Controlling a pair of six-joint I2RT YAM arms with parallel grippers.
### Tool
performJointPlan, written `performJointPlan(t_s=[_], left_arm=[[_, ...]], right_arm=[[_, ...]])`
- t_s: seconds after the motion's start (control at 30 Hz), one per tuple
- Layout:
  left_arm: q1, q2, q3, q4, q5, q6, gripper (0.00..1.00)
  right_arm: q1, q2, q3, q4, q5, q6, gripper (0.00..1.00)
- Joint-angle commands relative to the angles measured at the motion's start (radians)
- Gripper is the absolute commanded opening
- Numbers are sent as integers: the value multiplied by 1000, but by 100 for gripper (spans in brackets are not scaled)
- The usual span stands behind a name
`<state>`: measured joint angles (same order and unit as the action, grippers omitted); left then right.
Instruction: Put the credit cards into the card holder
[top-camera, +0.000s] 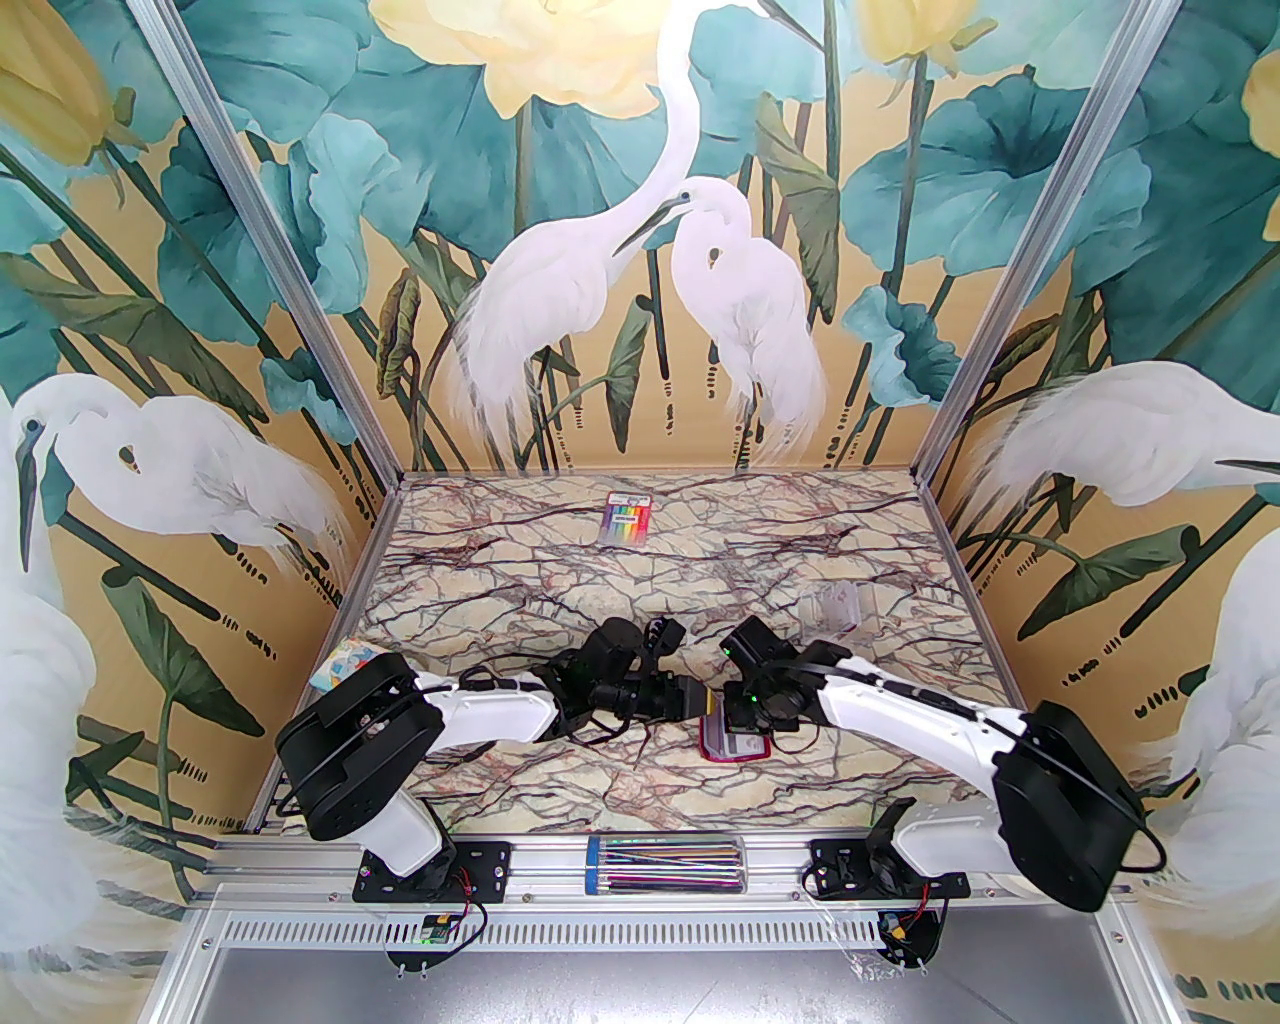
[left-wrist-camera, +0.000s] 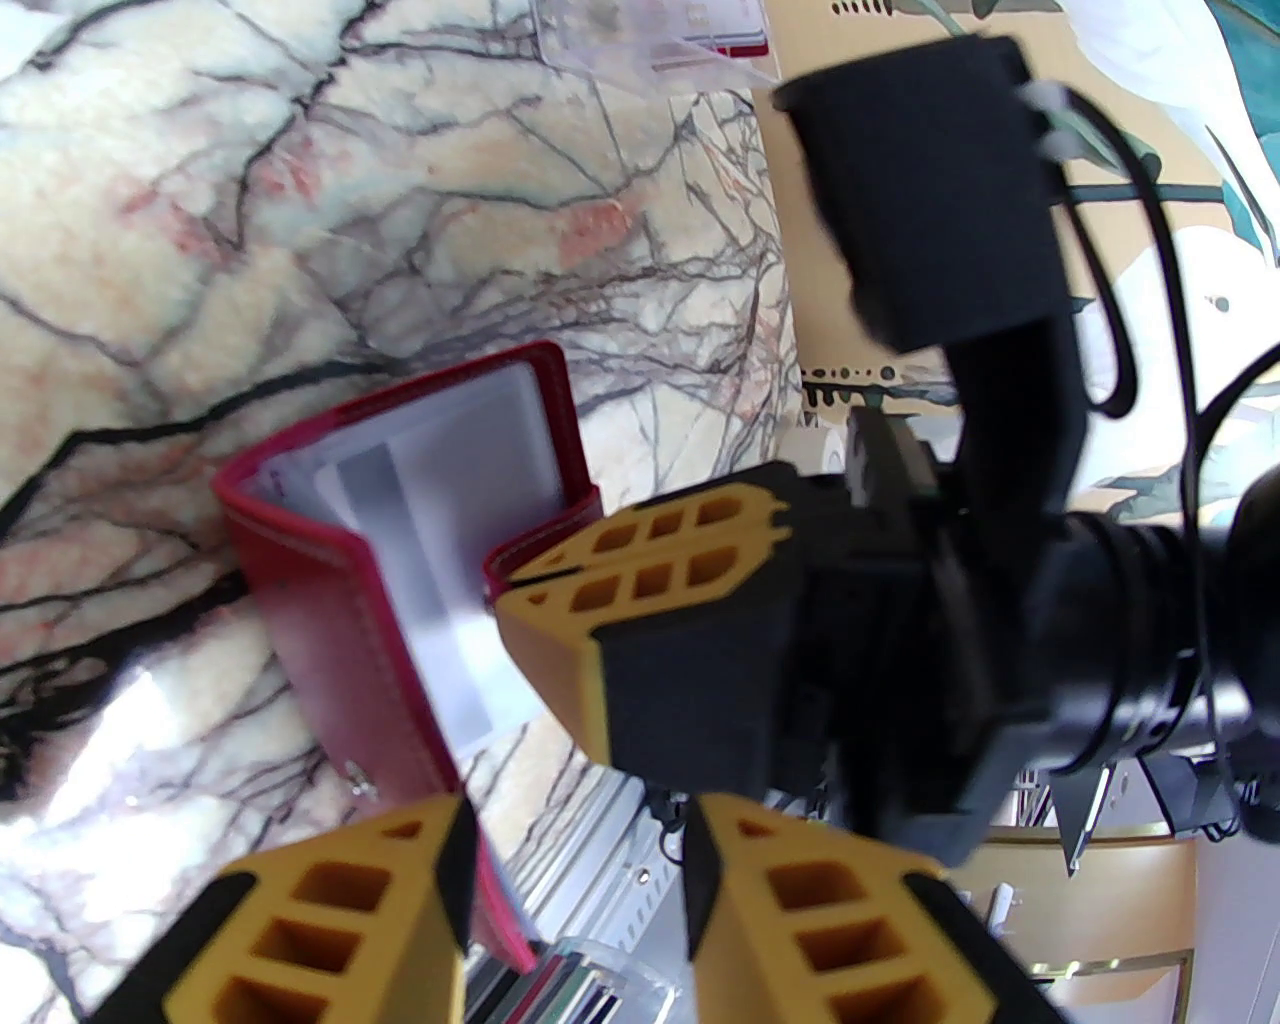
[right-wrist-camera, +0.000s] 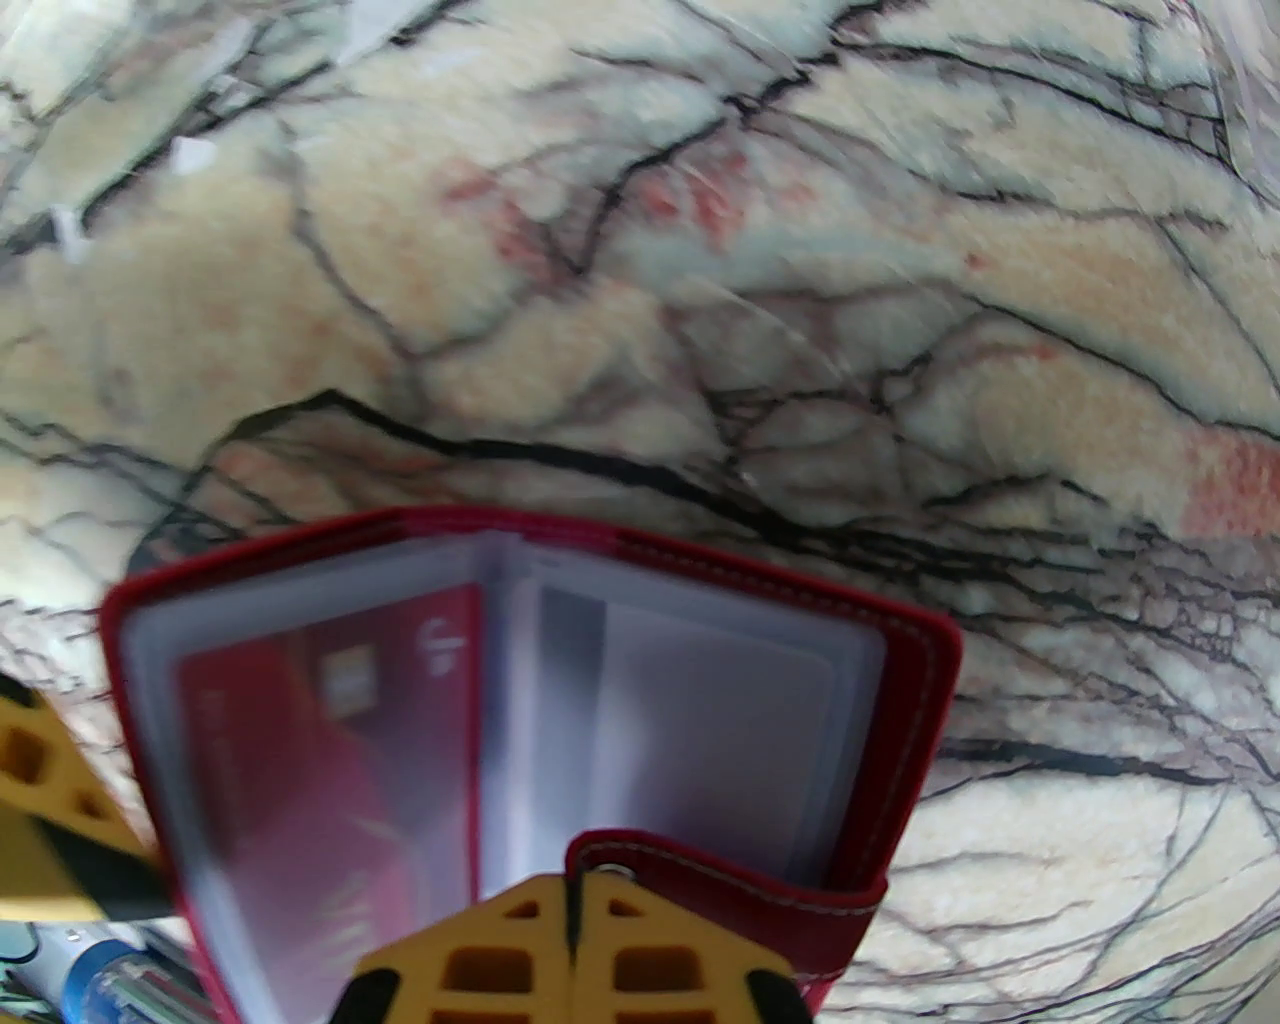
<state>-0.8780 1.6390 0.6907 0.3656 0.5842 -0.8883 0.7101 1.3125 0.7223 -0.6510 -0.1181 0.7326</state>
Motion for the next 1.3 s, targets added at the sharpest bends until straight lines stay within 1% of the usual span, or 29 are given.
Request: performJointPlan(t_s=[0.0,0.13,0.3,0.53,0.67,0.77,0.93,1.0,1.13,1.27], left_arm=[[-16,29,24,18,28,-18,39],[-29,51,48,27,37,-25,38],[-53,94,82,37,35,-32,37],[-72,166,135,41,31,-37,33],[-75,206,163,34,31,-38,27],[-76,235,182,28,26,-36,22],[-78,265,199,6,9,-27,19],[-79,273,205,-17,-3,-16,16],[-82,292,212,-27,-10,-15,11],[-93,310,234,-74,-34,4,6]], right_arm=[[-18,-53,-26,35,-56,10,0],[-47,-94,-55,30,-82,4,0],[-70,-118,-82,15,-84,-6,0],[-87,-146,-93,-57,-35,-22,0],[-86,-173,-81,-139,19,-26,0],[-87,-189,-84,-153,14,-9,0],[-87,-214,-74,-183,50,16,0],[-87,-230,-68,-188,64,17,0],[-88,-261,-46,-178,54,6,0],[-89,-253,-46,-137,21,2,0]])
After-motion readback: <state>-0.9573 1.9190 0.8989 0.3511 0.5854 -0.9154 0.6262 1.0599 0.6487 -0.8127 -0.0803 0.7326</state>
